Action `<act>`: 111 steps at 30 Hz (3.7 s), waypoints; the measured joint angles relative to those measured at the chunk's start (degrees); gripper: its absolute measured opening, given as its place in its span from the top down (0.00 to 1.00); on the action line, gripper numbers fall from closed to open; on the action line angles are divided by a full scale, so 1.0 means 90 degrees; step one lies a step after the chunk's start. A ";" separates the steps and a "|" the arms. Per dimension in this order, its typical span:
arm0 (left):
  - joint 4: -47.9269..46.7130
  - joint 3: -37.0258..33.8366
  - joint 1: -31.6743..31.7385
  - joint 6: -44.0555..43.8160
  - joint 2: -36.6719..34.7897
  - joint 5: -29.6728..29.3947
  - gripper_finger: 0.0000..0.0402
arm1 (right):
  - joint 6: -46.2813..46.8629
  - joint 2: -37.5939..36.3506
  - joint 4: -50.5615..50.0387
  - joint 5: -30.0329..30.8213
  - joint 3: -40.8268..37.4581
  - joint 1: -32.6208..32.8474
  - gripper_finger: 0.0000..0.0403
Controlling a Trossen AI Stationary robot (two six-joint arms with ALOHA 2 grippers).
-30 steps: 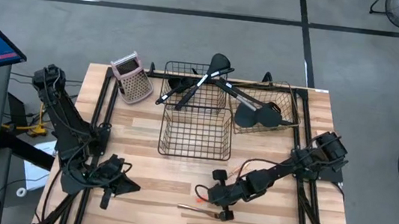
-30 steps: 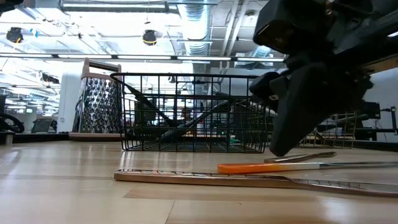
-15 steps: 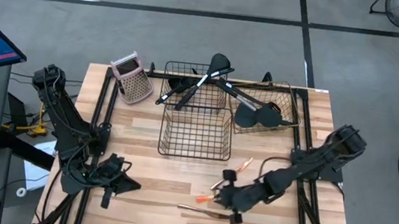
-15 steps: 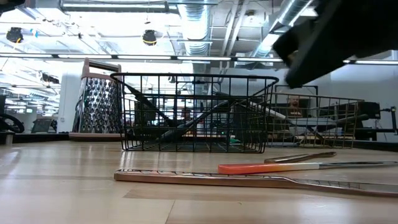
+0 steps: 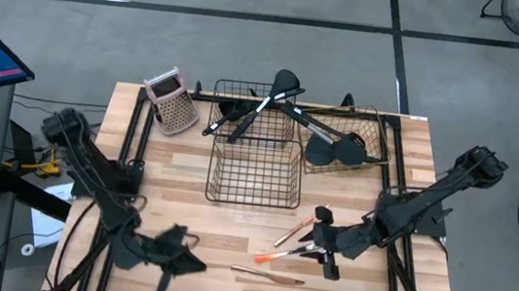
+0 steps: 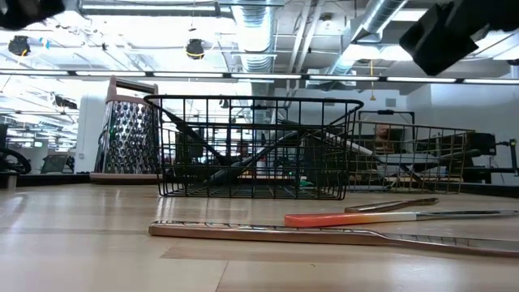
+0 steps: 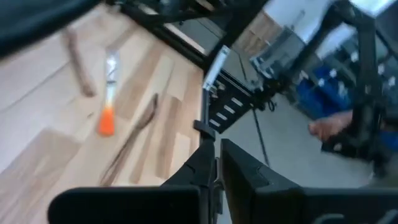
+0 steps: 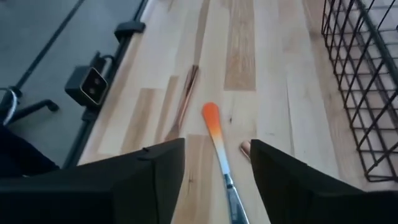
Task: Pick & Place Kitchen Items
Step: Put the table knife into the bottom wire basket
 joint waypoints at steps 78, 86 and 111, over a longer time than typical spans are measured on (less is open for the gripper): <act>-0.0041 0.1659 0.1279 0.1754 0.4504 0.1098 0.96 | 0.1113 -0.0472 -0.0195 -0.0028 0.0005 0.0415 0.67; -0.1195 0.1604 0.1249 0.1754 0.3816 0.1075 1.00 | 0.1146 -0.0472 -0.0019 -0.0009 0.0005 0.0415 0.67; -0.1742 0.1608 0.1299 0.1630 0.3594 0.0856 1.00 | -0.0196 0.1023 -0.0005 -0.0040 0.0867 0.0410 0.71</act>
